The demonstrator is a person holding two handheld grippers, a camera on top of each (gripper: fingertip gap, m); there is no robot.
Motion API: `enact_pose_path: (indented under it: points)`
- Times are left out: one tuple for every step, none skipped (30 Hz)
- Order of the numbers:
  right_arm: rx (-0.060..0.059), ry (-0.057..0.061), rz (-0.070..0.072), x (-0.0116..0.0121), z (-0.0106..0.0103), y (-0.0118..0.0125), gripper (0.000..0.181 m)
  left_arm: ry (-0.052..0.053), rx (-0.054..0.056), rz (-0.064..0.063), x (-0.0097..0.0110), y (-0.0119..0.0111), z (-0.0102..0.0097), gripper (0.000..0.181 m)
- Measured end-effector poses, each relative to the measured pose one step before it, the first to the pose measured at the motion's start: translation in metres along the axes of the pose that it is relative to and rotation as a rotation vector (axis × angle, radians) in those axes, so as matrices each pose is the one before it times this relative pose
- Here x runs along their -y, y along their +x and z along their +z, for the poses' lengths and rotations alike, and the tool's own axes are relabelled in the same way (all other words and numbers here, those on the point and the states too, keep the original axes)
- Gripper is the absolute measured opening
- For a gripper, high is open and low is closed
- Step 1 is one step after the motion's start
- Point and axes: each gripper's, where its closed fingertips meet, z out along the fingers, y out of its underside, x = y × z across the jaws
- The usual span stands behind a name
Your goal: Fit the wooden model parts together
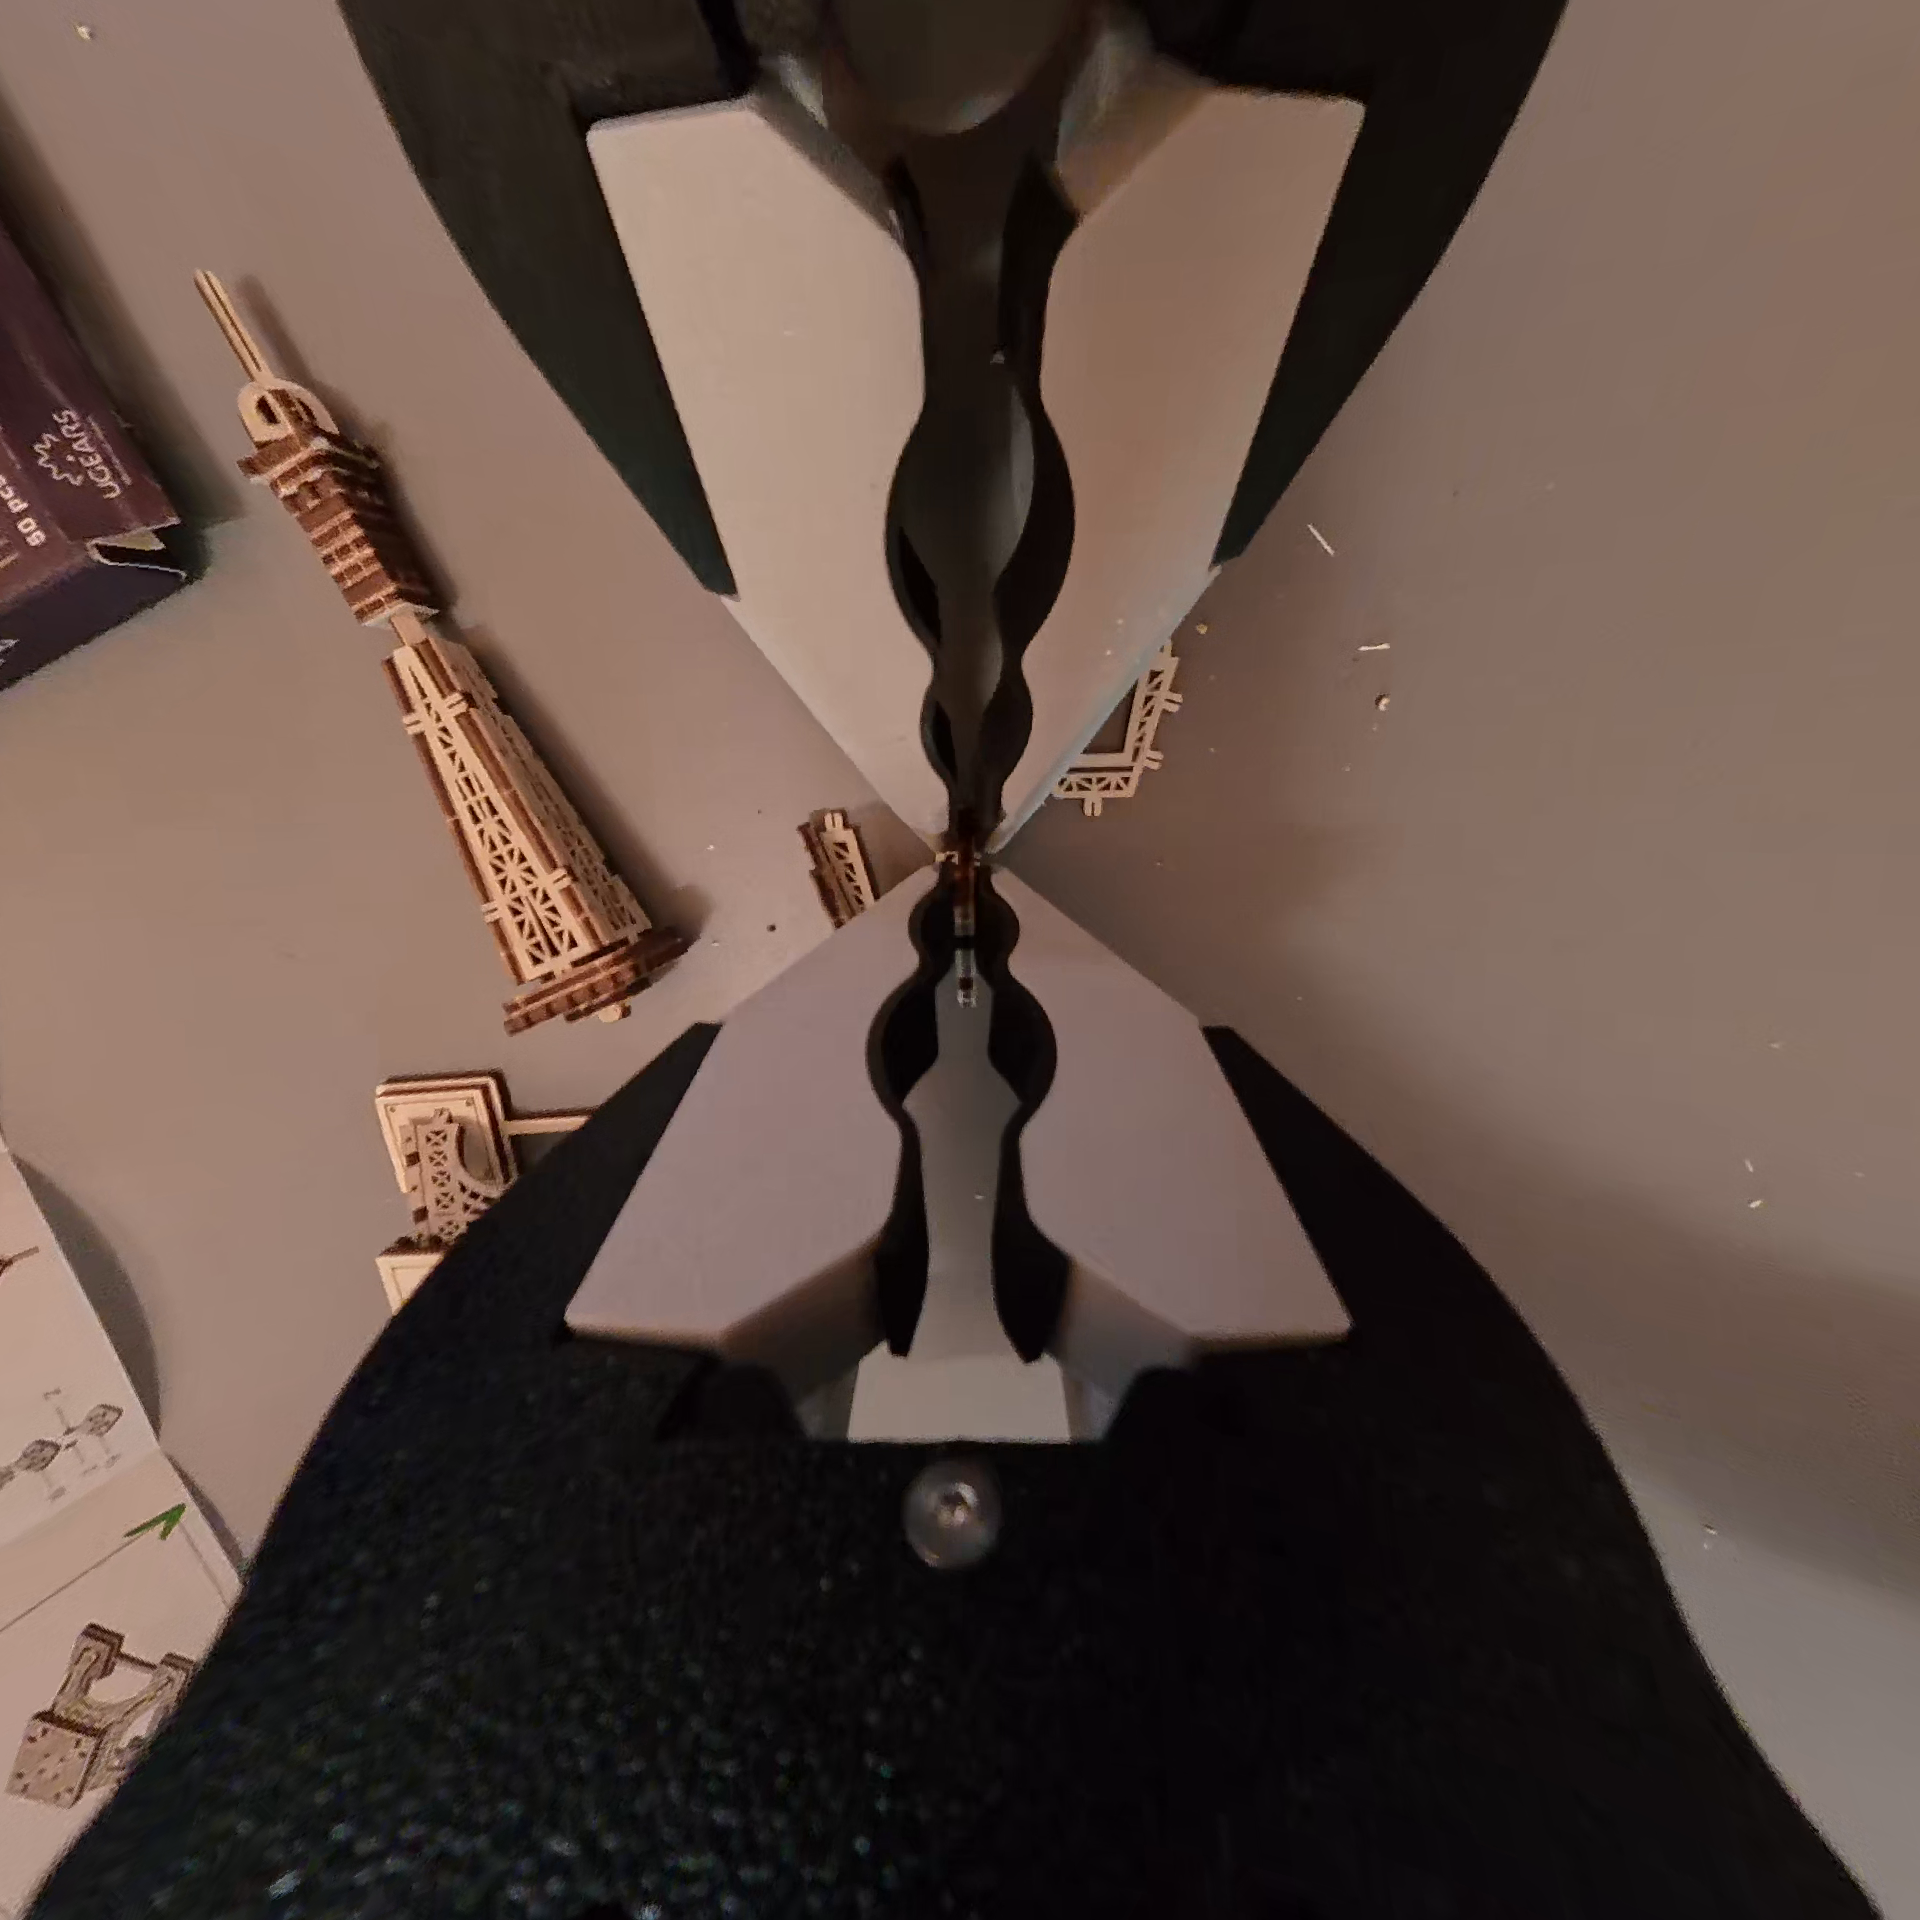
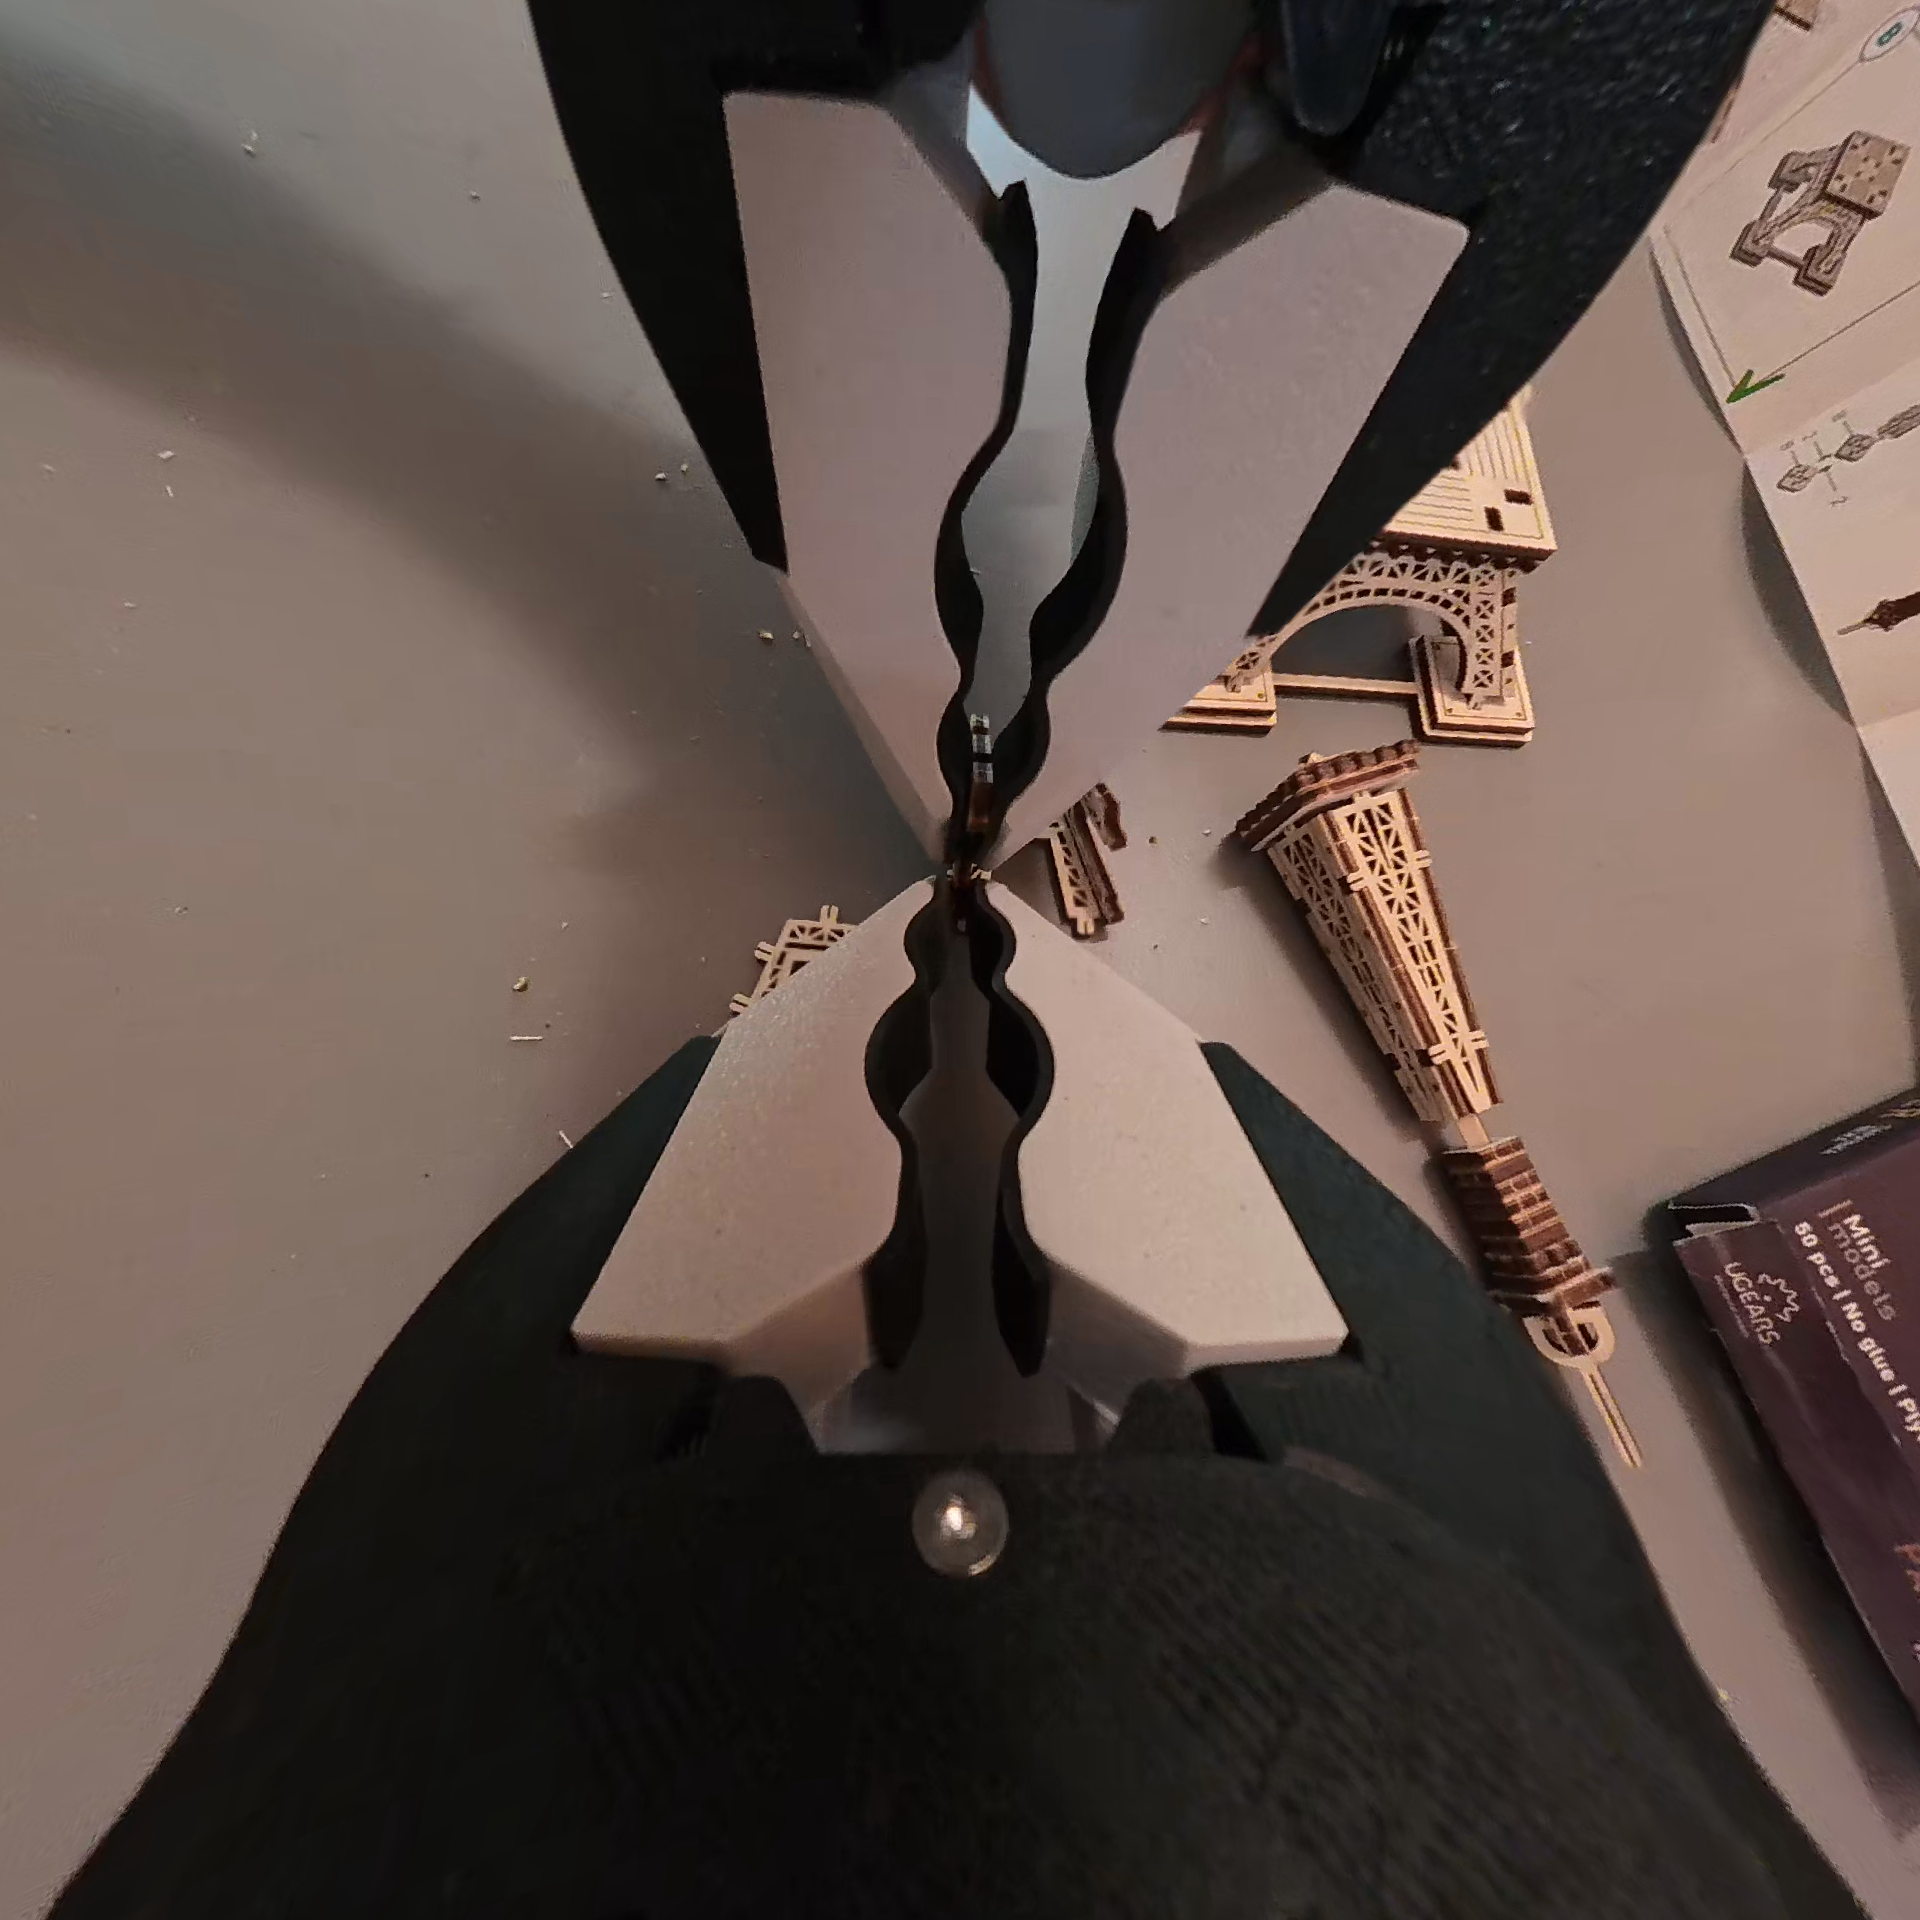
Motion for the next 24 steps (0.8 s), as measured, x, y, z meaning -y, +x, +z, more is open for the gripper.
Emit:
enact_pose_path:
  points:
    - [-0.0019, 0.0017, 0.0038, 0.00016, -0.00068, 0.00068, 0.001, 0.0008, -0.0005, -0.0002, 0.00061, -0.00027, 0.00011, 0.001]
    - [-0.0159, 0.0104, 0.0062, 0.00123, -0.00120, 0.00251, 0.006, 0.0009, -0.0026, -0.0006, 0.00014, -0.00009, 0.00006, 0.001]
    - [-0.0139, 0.0230, 0.0065, 0.00275, -0.00242, 0.00230, 0.009, 0.0046, -0.0060, -0.0049, 0.00005, -0.00006, 0.00000, 0.001]
    - [0.0019, 0.0220, 0.0068, 0.00261, -0.00240, 0.00048, 0.006, 0.0107, -0.0045, -0.0050, 0.00039, -0.00044, 0.00003, 0.001]
    - [-0.0165, 0.0130, 0.0099, 0.00158, -0.00126, 0.00307, 0.000, 0.0116, -0.0058, -0.0026, 0.00017, 0.00009, -0.00003, 0.001]
    - [0.0079, -0.0023, 0.0046, -0.00034, 0.00027, -0.00059, 0.000, 0.0106, -0.0040, -0.0020, 0.00009, 0.00009, 0.00002, 0.001]
    - [0.0194, -0.0127, -0.0069, -0.00145, 0.00166, -0.00303, 0.000, 0.0078, -0.0027, -0.0032, 0.00012, 0.00014, 0.00007, 0.001]
    - [-0.0001, 0.0025, 0.0001, 0.00046, -0.00001, 0.00008, 0.000, 0.0058, -0.0010, -0.0010, 0.00000, -0.00001, -0.00001, 0.001]
    - [0.0064, 0.0004, 0.0053, -0.00001, -0.00011, -0.00021, 0.000, 0.0054, -0.0015, -0.0013, 0.00003, 0.00002, -0.00001, 0.001]
    - [0.0104, 0.0019, 0.0003, 0.00016, -0.00049, -0.00121, 0.000, 0.0057, -0.0015, -0.0021, 0.00007, -0.00006, 0.00010, 0.001]
    - [0.0155, 0.0024, -0.0031, 0.00028, -0.00028, -0.00217, 0.000, 0.0067, -0.0013, -0.0024, -0.00004, 0.00003, -0.00004, 0.001]
    - [0.0040, -0.0021, 0.0018, -0.00023, 0.00031, -0.00024, 0.001, 0.0073, -0.0016, -0.0028, 0.00012, 0.00004, 0.00003, 0.001]
    - [0.0003, -0.0072, 0.0040, -0.00091, 0.00067, 0.00032, 0.003, 0.0074, -0.0016, -0.0016, 0.00007, 0.00001, 0.00000, 0.001]
    - [0.0022, -0.0110, 0.0009, -0.00126, 0.00111, -0.00015, 0.004, 0.0055, -0.0022, -0.0033, 0.00000, 0.00004, 0.00004, 0.001]
    - [-0.0022, -0.0166, -0.0023, -0.00206, 0.00175, 0.00005, 0.003, 0.0024, -0.0022, -0.0008, 0.00000, 0.00001, 0.00001, 0.001]
    - [-0.0018, -0.0226, -0.0066, -0.00268, 0.00242, -0.00044, 0.001, -0.0004, -0.0024, 0.0016, 0.00005, 0.00002, 0.00000, 0.001]
    - [-0.0096, -0.0061, -0.0113, -0.00058, 0.00082, 0.00013, 0.001, -0.0027, -0.0011, 0.0040, -0.00006, 0.00007, 0.00007, 0.001]
    - [-0.0027, -0.0023, -0.0027, -0.00036, 0.00004, 0.00001, 0.001, -0.0040, -0.0005, 0.0036, 0.00001, 0.00006, 0.00008, 0.001]
    - [-0.0019, 0.0003, -0.0026, 0.00001, -0.00007, -0.00007, 0.001, -0.0041, -0.0016, 0.0008, 0.00005, 0.00006, -0.00004, 0.001]
    - [-0.0015, -0.0023, -0.0014, -0.00033, 0.00011, 0.00005, 0.001, -0.0021, -0.0019, 0.0021, -0.00005, 0.00002, 0.00005, 0.001]
    - [0.0010, -0.0004, 0.0014, -0.00006, -0.00001, -0.00002, 0.002, -0.0006, -0.0015, 0.0015, 0.00005, 0.00012, 0.00001, 0.001]
    - [-0.0002, -0.0009, 0.0011, -0.00039, -0.00006, 0.00004, 0.002, 0.0001, 0.0002, 0.0011, 0.00005, 0.00011, 0.00004, 0.001]
    - [-0.0037, -0.0005, -0.0023, -0.00022, 0.00002, 0.00000, 0.002, -0.0006, 0.0006, -0.0010, -0.00002, 0.00015, 0.00010, 0.001]
    - [-0.0030, -0.0006, -0.0023, -0.00021, 0.00005, -0.00001, 0.002, -0.0007, 0.0022, -0.0002, 0.00003, 0.00009, 0.00003, 0.001]
